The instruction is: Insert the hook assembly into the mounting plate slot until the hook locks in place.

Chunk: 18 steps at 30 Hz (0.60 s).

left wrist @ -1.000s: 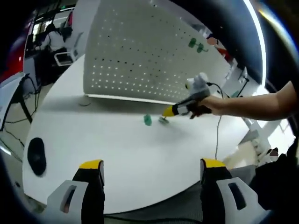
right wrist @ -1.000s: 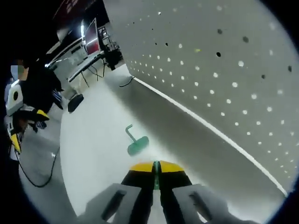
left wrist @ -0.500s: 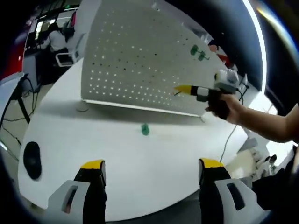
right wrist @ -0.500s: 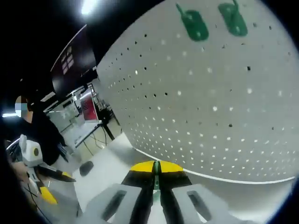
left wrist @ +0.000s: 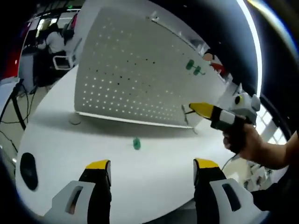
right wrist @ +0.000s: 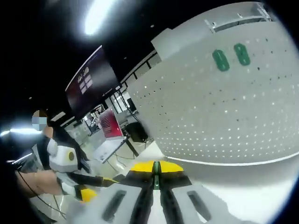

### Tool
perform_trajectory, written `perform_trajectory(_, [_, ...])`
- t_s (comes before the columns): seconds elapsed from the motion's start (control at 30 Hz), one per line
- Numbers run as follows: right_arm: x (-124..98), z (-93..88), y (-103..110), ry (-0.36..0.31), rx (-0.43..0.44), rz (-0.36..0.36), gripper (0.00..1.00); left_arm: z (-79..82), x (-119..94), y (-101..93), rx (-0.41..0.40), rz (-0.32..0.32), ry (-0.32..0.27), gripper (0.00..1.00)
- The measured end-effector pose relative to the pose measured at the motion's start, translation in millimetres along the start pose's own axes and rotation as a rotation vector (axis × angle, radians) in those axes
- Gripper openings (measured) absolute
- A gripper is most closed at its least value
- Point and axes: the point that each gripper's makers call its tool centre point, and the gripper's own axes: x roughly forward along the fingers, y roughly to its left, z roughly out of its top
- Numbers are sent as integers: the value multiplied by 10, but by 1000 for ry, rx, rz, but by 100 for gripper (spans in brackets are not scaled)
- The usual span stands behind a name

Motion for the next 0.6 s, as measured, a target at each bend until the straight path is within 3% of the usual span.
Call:
perform_trajectory(0.17, [-36, -127, 170, -1, 26, 19, 0, 24, 64, -185, 2, -47, -4, 65])
perform_trajectory(0.27, [-33, -241, 206, 14, 126, 24, 0, 9, 88, -242, -16, -70, -3, 61])
perform_trajectory(0.6, [-36, -338, 490, 11, 115, 70, 0, 52, 88, -405, -168, -156, -53, 42])
